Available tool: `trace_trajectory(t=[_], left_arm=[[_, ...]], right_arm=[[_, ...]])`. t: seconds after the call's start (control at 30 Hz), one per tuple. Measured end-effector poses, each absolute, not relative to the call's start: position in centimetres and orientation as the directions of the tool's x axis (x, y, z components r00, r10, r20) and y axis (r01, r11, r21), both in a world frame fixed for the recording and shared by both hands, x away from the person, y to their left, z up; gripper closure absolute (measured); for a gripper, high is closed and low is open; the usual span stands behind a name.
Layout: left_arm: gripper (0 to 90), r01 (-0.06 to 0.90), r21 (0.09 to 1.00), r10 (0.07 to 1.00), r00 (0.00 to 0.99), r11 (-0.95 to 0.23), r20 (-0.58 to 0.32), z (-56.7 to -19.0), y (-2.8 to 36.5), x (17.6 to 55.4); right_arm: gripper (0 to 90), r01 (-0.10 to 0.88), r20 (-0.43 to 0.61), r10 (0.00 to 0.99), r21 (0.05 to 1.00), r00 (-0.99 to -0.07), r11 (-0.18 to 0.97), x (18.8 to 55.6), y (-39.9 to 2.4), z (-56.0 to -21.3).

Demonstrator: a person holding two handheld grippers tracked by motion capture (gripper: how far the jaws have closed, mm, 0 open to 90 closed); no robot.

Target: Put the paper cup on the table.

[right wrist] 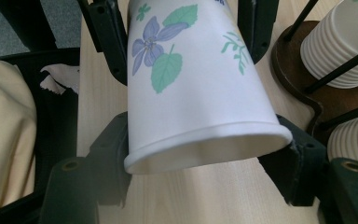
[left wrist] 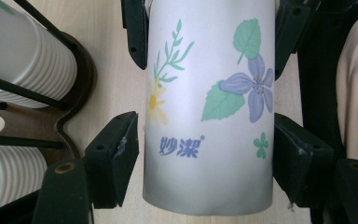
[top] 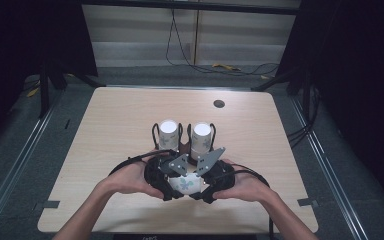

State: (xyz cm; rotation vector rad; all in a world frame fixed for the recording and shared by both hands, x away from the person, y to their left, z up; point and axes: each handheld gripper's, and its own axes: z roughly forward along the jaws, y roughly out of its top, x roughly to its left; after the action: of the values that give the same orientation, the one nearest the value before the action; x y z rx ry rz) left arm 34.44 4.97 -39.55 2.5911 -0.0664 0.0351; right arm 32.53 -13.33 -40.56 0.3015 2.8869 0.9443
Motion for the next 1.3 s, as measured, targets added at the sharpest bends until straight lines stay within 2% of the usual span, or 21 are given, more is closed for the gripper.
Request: trace_trajectory(t=[0.13,0.2,0.3,0.6,0.7,0.9,1.3], left_arm=[[30.1,-0.063,0.503,-0.046,0.998,-0.862,0.046,-39.5,4.8,34.4],[34.6,-0.083,0.501,-0.067,0.997,-0.862,0.050,-39.5,4.7,34.3],[36.0,-0.092,0.491,-0.072,0.996,-0.866,0.059,-39.5,4.5,34.1],[36.8,-0.102,0.502,-0.076,0.994,-0.859,0.073,-39.6,4.9,34.2],[36.8,-0.095,0.525,-0.071,0.995,-0.846,0.066,-39.7,5.2,34.3],[36.7,-0.063,0.565,-0.037,0.998,-0.823,0.057,-39.8,6.2,34.7],[36.5,0.012,0.662,0.007,1.000,-0.750,-0.010,-40.4,8.4,35.3]], right_arm=[[32.1,0.160,-0.024,0.214,0.583,-0.977,0.796,32.5,-13.2,-40.7],[32.1,0.159,-0.025,0.213,0.581,-0.977,0.798,32.6,-13.2,-40.7],[32.2,0.164,-0.023,0.216,0.575,-0.976,0.801,32.6,-13.2,-40.8],[31.1,0.153,-0.040,0.216,0.582,-0.976,0.799,32.5,-13.2,-40.8],[29.9,0.155,-0.038,0.219,0.590,-0.975,0.792,32.5,-13.3,-40.7],[19.5,0.168,-0.038,0.239,0.608,-0.970,0.776,32.4,-13.8,-40.5],[17.0,0.206,-0.019,0.295,0.672,-0.955,0.711,32.1,-15.3,-40.4]])
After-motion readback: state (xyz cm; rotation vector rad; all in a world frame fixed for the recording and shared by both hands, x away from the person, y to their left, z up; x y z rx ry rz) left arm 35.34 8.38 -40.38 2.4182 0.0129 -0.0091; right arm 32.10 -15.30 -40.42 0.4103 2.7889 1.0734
